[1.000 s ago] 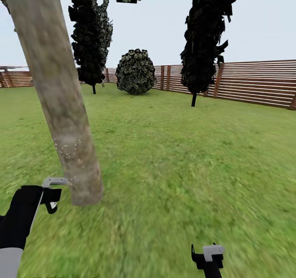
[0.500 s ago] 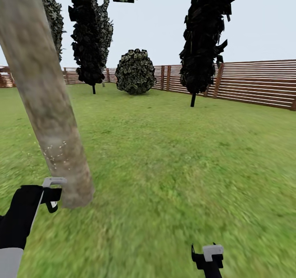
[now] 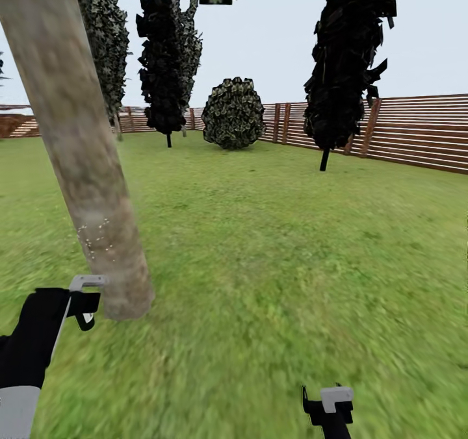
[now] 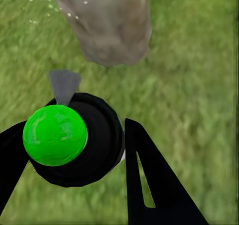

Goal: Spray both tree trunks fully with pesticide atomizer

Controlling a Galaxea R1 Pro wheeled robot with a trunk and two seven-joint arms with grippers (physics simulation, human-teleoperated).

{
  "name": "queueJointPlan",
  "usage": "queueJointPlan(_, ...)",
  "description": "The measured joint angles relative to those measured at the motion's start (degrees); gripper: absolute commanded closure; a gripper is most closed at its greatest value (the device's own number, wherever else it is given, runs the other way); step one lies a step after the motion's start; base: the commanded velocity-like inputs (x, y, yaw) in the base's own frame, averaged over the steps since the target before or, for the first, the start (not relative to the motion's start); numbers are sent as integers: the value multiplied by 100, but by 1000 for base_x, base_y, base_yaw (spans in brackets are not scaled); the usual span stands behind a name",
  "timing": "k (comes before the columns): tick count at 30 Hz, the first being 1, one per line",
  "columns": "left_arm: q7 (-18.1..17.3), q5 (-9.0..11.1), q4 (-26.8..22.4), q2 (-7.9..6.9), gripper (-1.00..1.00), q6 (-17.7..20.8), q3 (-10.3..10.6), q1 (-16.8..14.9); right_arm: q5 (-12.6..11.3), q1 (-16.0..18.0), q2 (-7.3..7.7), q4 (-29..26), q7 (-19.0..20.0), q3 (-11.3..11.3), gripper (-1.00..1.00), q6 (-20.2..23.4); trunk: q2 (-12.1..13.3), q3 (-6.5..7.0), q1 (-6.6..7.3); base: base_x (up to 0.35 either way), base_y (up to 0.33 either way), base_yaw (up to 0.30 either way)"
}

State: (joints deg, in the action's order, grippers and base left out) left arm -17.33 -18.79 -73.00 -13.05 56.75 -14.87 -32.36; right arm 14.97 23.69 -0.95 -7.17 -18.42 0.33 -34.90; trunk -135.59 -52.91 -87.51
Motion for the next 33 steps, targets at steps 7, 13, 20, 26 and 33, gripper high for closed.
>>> queueJointPlan(7,0,-12,-72,2,100,10,7,-3,4,0,7,0,0,-3,-100,6,0,0,1,49,-270,1)
queueJointPlan(13,1,-28,-85,-42,100,1,-36,9,1,0,9,0,-3,-6,-100,7,0,0,1,72,-270,46)
queueJointPlan(20,190,-21,-86,-60,100,-7,-51,7,0,1,5,1,-8,-2,-100,7,0,0,0,28,-270,259)
queueJointPlan(26,345,2,-86,-15,100,-7,-47,6,0,1,3,1,-7,0,-100,7,0,0,0,1,-270,277)
queueJointPlan(33,344,38,-85,3,100,-7,-30,0,2,0,1,0,0,0,-100,7,0,0,2,90,-252,142)
